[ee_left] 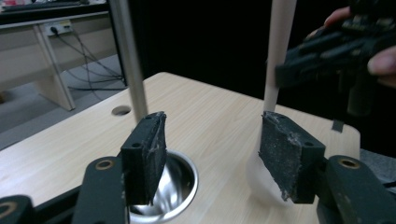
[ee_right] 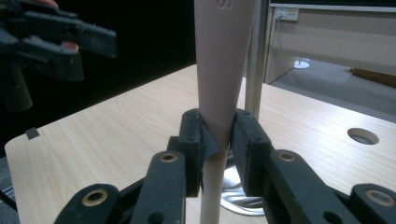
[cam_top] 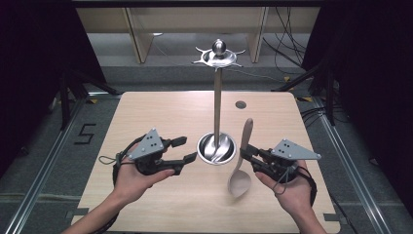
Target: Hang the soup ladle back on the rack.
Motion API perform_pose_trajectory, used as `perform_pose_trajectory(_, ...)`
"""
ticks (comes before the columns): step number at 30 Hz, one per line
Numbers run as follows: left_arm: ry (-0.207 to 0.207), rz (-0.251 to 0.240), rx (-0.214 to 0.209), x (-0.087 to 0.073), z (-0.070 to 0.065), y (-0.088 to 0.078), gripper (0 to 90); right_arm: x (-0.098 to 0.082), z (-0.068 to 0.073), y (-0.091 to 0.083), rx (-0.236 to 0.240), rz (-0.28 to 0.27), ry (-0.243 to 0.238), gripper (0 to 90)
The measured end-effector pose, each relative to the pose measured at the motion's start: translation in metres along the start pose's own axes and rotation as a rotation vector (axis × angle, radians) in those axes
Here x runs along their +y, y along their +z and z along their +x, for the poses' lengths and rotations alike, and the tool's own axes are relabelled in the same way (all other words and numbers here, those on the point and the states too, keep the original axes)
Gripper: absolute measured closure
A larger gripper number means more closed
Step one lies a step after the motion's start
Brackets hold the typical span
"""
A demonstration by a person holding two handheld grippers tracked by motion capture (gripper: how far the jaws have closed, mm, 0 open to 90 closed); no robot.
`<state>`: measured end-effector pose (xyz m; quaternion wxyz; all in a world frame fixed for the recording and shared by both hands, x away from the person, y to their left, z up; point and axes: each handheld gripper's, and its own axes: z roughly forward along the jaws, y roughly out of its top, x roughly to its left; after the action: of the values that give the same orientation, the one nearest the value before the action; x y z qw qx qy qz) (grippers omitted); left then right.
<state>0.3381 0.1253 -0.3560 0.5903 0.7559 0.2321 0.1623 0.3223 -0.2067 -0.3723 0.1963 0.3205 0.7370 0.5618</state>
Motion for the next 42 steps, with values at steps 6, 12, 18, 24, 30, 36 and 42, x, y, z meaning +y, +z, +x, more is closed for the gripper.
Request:
perform_pose_trajectory(6, 0.027, -0.022, -0.048, 0.02, -0.011, 0.018, 44.5, 0.0, 0.005, 0.0, -0.014, 0.0, 0.026, 75.1)
perform_pose_trajectory(12, 0.081, -0.013, -0.078, 0.034, -0.023, 0.043, 48.8, -0.002, 0.006, 0.002, -0.012, -0.001, 0.017, 75.1)
perform_pose_trajectory(18, 0.04, -0.037, -0.111, 0.041, -0.031, 0.061, 50.5, -0.004, 0.006, 0.003, -0.028, 0.007, 0.004, 75.1)
perform_pose_trajectory(24, 0.032, -0.039, -0.117, 0.045, -0.038, 0.072, 52.3, -0.003, 0.006, 0.003, -0.024, 0.006, 0.004, 75.0)
perform_pose_trajectory(30, 0.016, -0.055, -0.126, 0.05, -0.042, 0.083, 53.3, -0.004, 0.006, 0.004, -0.034, 0.008, -0.013, 75.0)
perform_pose_trajectory(36, 0.025, -0.044, -0.13, 0.051, -0.043, 0.089, 58.9, -0.004, 0.008, 0.004, -0.039, 0.015, -0.007, 75.0)
perform_pose_trajectory(42, 0.021, -0.048, -0.132, 0.05, -0.043, 0.093, 67.1, -0.003, 0.012, 0.005, -0.045, 0.021, -0.014, 75.0)
